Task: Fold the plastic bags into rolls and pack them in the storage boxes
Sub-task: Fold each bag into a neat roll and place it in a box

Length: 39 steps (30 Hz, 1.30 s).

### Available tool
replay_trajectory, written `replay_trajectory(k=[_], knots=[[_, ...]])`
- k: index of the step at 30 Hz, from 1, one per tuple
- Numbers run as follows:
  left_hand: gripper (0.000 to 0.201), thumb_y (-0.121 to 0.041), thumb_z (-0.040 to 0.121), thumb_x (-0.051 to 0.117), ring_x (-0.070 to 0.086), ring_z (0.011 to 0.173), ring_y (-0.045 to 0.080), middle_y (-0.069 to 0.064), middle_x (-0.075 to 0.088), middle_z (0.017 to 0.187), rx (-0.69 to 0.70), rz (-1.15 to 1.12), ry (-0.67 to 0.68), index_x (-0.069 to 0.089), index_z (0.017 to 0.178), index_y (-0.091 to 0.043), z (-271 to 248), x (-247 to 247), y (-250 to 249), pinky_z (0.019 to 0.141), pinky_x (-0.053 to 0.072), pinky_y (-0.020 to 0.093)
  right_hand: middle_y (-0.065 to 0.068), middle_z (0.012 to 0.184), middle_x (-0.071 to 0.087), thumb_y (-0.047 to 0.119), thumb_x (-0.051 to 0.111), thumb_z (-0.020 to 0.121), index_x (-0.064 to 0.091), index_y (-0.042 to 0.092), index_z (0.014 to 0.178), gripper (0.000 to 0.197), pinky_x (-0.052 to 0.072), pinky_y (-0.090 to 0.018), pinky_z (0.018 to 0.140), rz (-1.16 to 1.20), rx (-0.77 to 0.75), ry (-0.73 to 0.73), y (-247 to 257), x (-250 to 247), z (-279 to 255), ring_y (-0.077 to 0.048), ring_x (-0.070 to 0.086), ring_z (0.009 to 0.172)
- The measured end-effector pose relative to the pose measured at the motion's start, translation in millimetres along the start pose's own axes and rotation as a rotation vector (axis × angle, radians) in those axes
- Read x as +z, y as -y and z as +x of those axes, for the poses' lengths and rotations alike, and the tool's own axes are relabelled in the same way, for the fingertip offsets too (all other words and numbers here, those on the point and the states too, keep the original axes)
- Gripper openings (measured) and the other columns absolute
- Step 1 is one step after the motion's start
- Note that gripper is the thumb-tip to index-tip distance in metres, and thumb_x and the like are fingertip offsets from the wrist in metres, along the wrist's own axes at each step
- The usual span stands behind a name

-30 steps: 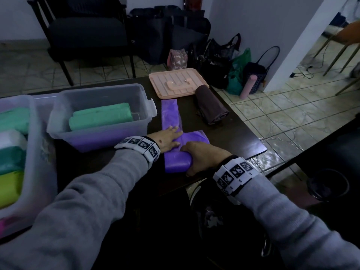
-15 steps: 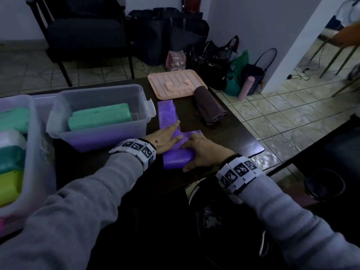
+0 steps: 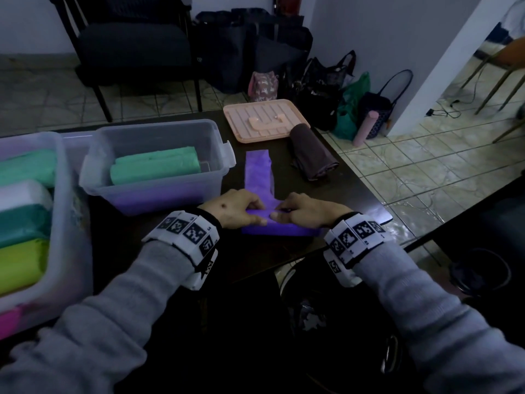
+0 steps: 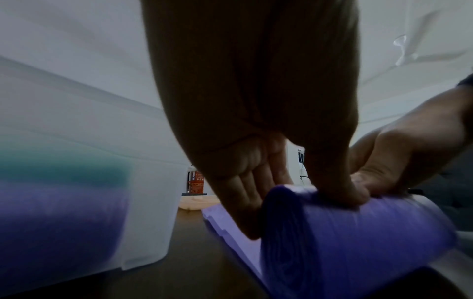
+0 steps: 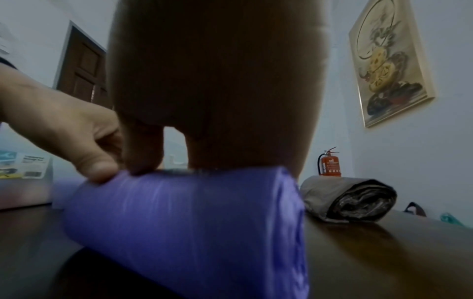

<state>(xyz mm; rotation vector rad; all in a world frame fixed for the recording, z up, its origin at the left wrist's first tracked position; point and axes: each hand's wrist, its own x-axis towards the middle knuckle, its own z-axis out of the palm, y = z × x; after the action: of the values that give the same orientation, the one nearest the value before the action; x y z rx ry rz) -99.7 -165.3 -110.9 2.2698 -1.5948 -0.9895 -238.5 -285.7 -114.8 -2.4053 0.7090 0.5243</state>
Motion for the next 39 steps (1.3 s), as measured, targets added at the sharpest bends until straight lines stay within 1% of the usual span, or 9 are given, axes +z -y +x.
replay_trajectory(k=[5,10,15,19,21,26,31,34,39], knots=[[0.043,-0.036,0.095,0.049,0.047,0.122,0.019,0.004,0.048,0.137,-0.069,0.077,0.061,0.048,0.134,-0.018,4.3,-1.9,-5.4,0.096,0.035,0.029,-0.005,0.103,0.06,0.046,0.05,0.093,0.056,0.019,0.1,0.028,0.043,-0.033,0.088,0.142,-0.026,-0.089,-3.4,7.9,-0.4,-0.019,0.056,0.096],[0.032,-0.019,0.086,0.066,0.054,0.111,0.016,0.004,0.057,0.12,0.091,0.006,-0.293,0.063,0.117,-0.016,-2.1,1.9,-5.3,0.091,0.039,0.024,-0.007,0.089,0.055,0.049,0.041,0.095,0.056,0.022,0.083,0.033,0.042,-0.039,0.088,-0.038,-0.02,-0.181,-1.3,6.0,6.4,-0.03,0.056,0.099],[0.067,-0.024,0.071,0.079,0.046,0.122,0.019,0.003,0.049,0.132,0.069,0.095,-0.162,0.051,0.132,-0.018,-1.3,7.9,2.2,0.104,0.037,0.033,-0.008,0.115,0.055,0.047,0.042,0.095,0.055,0.015,0.111,0.038,0.039,-0.043,0.096,-0.101,0.033,-0.347,2.4,10.8,9.9,-0.025,0.046,0.112],[0.072,-0.02,0.07,0.08,0.044,0.124,0.02,0.005,0.047,0.134,0.068,0.092,-0.144,0.048,0.134,-0.017,3.3,10.0,7.9,0.103,0.035,0.031,-0.005,0.11,0.055,0.032,0.052,0.093,0.055,0.015,0.106,0.021,0.04,-0.039,0.091,-0.043,-0.108,-0.524,8.9,21.2,8.3,-0.023,0.048,0.105],[0.07,-0.021,0.071,0.079,0.046,0.124,0.021,0.006,0.049,0.134,0.061,0.099,-0.128,0.049,0.135,-0.018,4.4,5.8,7.9,0.101,0.035,0.029,-0.005,0.108,0.053,0.035,0.063,0.087,0.057,0.015,0.105,0.027,0.041,-0.043,0.092,0.003,-0.165,-0.505,9.7,28.1,6.2,-0.022,0.047,0.104],[0.066,-0.023,0.077,0.075,0.048,0.122,0.02,0.002,0.05,0.137,0.025,0.138,0.043,0.048,0.137,-0.023,4.5,-8.3,8.0,0.102,0.035,0.028,-0.003,0.123,0.043,0.034,0.085,0.058,0.047,0.019,0.122,0.076,0.041,-0.039,0.092,-0.147,-0.169,-0.38,11.6,41.0,-5.2,-0.021,0.041,0.11],[0.062,-0.024,0.083,0.069,0.051,0.12,0.019,0.004,0.052,0.136,0.002,0.085,0.13,0.043,0.14,-0.019,1.2,-7.4,13.1,0.105,0.037,0.031,-0.004,0.124,0.048,0.022,0.079,0.07,0.052,0.018,0.125,0.062,0.035,-0.024,0.094,-0.029,-0.195,-0.344,12.4,39.2,-11.1,-0.021,0.047,0.115],[0.06,-0.018,0.08,0.073,0.052,0.121,0.018,0.007,0.054,0.134,0.001,-0.109,0.005,0.047,0.134,-0.012,-3.0,-6.8,14.0,0.107,0.039,0.034,-0.005,0.134,0.049,0.025,0.072,0.08,0.049,0.015,0.134,0.06,0.027,-0.013,0.091,-0.022,-0.159,-0.243,15.8,27.4,-14.7,-0.018,0.046,0.121],[0.049,-0.018,0.067,0.083,0.059,0.102,0.012,-0.003,0.065,0.109,0.06,-0.074,-0.099,0.066,0.113,-0.016,-11.9,-4.6,12.1,0.095,0.046,0.026,-0.007,0.139,0.047,0.03,0.059,0.09,0.039,0.018,0.141,0.057,0.031,-0.023,0.101,-0.026,-0.078,-0.069,17.2,14.7,-9.6,-0.021,0.045,0.125]])
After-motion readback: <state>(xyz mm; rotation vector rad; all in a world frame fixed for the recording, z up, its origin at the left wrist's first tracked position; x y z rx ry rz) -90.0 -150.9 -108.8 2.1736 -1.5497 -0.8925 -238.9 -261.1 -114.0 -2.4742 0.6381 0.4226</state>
